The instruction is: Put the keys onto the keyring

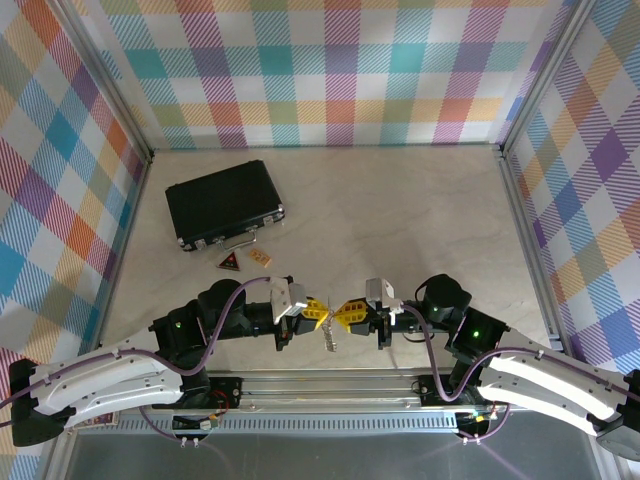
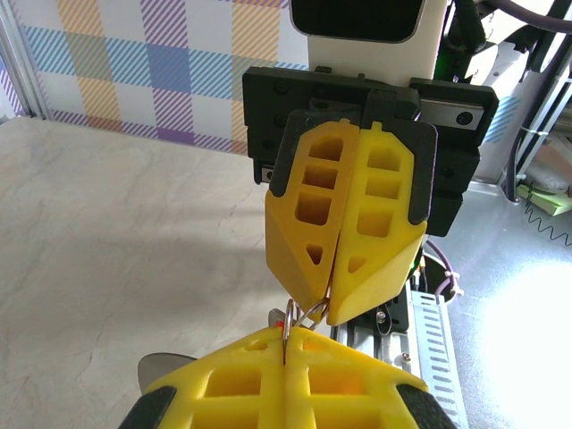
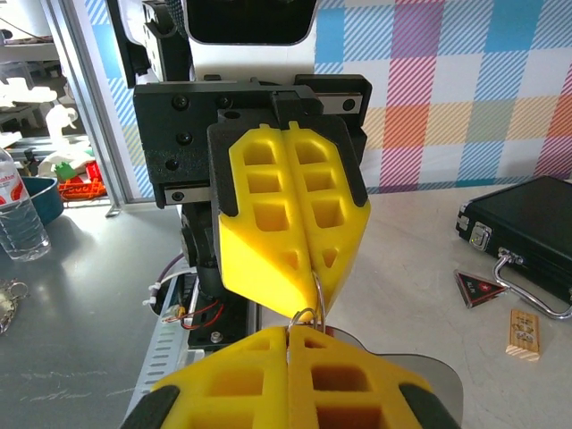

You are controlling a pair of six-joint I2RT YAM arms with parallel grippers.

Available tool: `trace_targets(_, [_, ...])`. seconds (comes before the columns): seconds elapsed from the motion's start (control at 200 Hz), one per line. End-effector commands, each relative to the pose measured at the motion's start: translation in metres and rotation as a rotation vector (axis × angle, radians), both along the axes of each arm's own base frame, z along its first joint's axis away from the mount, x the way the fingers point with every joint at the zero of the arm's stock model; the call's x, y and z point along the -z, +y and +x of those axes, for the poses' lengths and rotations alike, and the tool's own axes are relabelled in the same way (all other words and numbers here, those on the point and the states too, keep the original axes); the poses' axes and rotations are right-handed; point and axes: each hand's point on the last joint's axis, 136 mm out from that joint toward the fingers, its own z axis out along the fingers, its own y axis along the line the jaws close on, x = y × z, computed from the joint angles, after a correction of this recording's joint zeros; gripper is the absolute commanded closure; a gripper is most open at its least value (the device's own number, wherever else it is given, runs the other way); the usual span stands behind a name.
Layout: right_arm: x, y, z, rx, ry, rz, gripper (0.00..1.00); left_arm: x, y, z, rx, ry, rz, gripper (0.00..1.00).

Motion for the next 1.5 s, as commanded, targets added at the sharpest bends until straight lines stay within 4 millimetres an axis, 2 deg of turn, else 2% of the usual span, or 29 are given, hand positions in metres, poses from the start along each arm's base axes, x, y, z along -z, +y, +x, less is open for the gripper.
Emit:
trace_targets(0.0, [-0.010, -0.001, -0.013, -0.068, -0.046, 0.040, 1.00, -0.022, 0.002, 0.001, -0.014, -0.040, -0.058, 1.00])
trace_targets(0.11, [-0.010, -0.003, -0.014, -0.068, -0.047, 0.042, 1.00, -0.027, 0.004, 0.002, -0.025, -0.045, -0.083, 1.00])
trace_targets(0.82, [0.003, 0.004, -0.016, -0.094, -0.031, -0.008, 1.00, -0.029, 0.005, 0.004, -0.039, -0.046, -0.111, 1.00])
trace_targets(1.005, [-0.002, 0.005, -0.015, -0.084, -0.037, -0.005, 1.00, -0.030, 0.005, 0.003, -0.032, -0.045, -0.111, 1.00])
trace_targets(1.12, [-0.014, 0.001, -0.019, -0.094, -0.036, 0.027, 1.00, -0.033, 0.007, 0.000, -0.026, -0.049, -0.122, 1.00])
trace_targets(1.31, [-0.032, -0.010, -0.021, -0.067, -0.029, 0.076, 0.82, -0.043, 0.012, -0.010, 0.022, -0.065, -0.158, 1.00])
trace_targets(1.495, [-0.045, -0.011, -0.008, 0.014, -0.005, 0.081, 0.74, -0.050, 0.016, -0.020, 0.063, -0.070, -0.199, 1.00])
